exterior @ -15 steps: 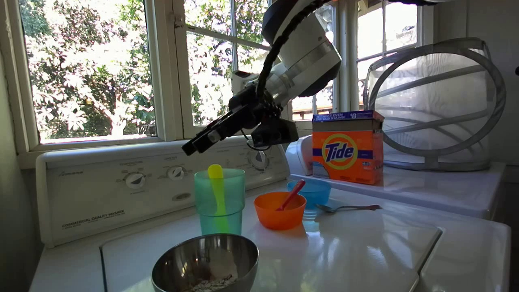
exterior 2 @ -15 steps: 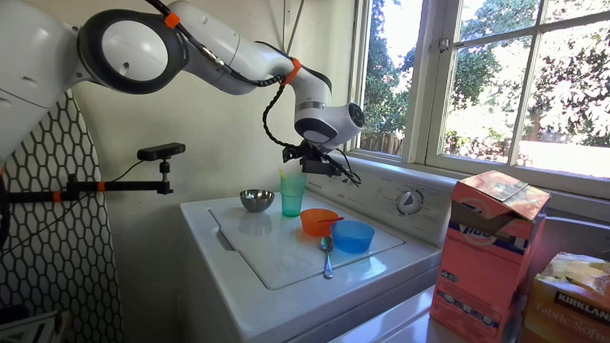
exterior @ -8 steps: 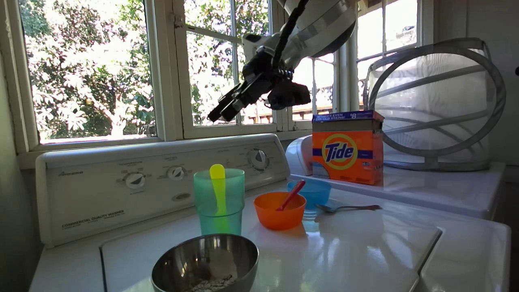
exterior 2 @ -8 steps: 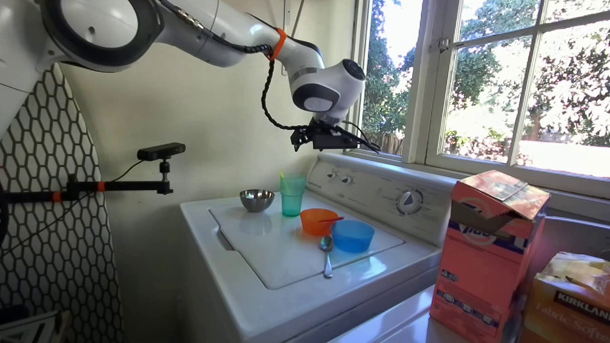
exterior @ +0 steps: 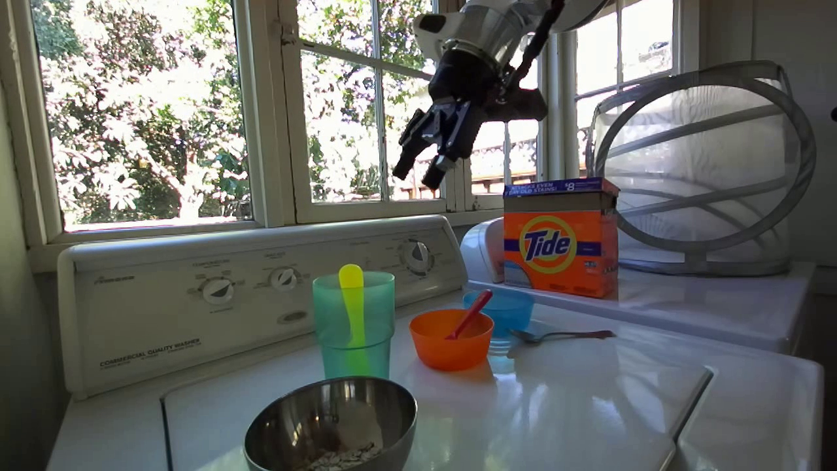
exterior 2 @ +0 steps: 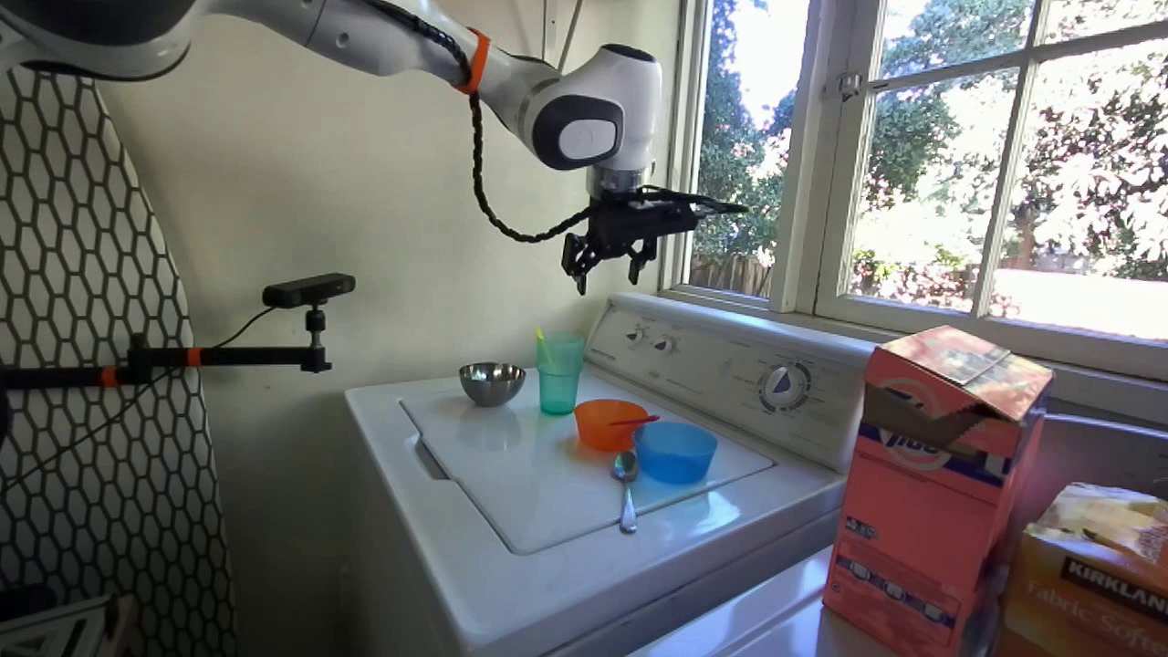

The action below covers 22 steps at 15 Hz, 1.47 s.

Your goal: Put the yellow knife in the green cup and then use the pink spoon to transfer a spoonful of contents from the silver bowl to the orange bowl

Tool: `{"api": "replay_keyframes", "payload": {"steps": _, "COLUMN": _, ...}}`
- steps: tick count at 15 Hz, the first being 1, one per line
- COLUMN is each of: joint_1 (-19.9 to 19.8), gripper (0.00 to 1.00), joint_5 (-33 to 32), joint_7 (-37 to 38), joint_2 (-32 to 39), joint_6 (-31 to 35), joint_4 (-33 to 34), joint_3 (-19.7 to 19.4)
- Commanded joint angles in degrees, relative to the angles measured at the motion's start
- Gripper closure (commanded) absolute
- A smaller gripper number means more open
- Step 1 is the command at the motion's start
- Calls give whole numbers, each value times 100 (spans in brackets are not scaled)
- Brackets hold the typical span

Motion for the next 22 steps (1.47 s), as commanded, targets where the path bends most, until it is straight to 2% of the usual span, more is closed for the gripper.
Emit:
{"api": "replay_keyframes", "payload": {"steps": 1, "joint_1": -75, "gripper": 0, "joint_5": -362, "joint_7": 112, "joint_2": -85, "joint_6": 41, "joint_4": -89, "joint_3": 104}}
{"api": "replay_keyframes", "payload": {"steps": 5, "joint_1": -7, "gripper": 0, "joint_5": -748, "joint_7": 232, "joint_2": -270, "joint_6": 128, "joint_4": -310, "joint_3": 87}}
{"api": "replay_keyframes", "payload": {"steps": 7, "joint_1": 100, "gripper": 0, "joint_5": -1196, "joint_7": 1334, "joint_2": -159, "joint_6": 145, "joint_4": -288, "joint_3": -48}}
{"api": "replay_keyframes", "payload": {"steps": 11, "joint_1": 116, "gripper": 0, "joint_5": -2112, "joint_7": 2553, "joint_2": -121, "joint_6": 256, "joint_4": -582, "joint_3": -163}}
{"api": "replay_keyframes", "payload": {"steps": 14, "joint_1": 116, "gripper": 0, "joint_5": -2815, "joint_7": 3212, "joint_2": 41, "joint_6": -128, "joint_4": -629, "joint_3": -215}}
{"api": "replay_keyframes", "payload": {"steps": 18, "joint_1": 61, "gripper": 0, "joint_5": -3045, "joint_7": 3044, "joint_2": 295, "joint_6": -154, "joint_4": -756, "joint_3": -114}}
{"api": "replay_keyframes", "payload": {"steps": 22, "joint_1": 48, "gripper": 0, "joint_5": -3286, "joint_7": 2547, "joint_2": 452, "joint_6": 2, "joint_4": -813, "joint_3": 5}}
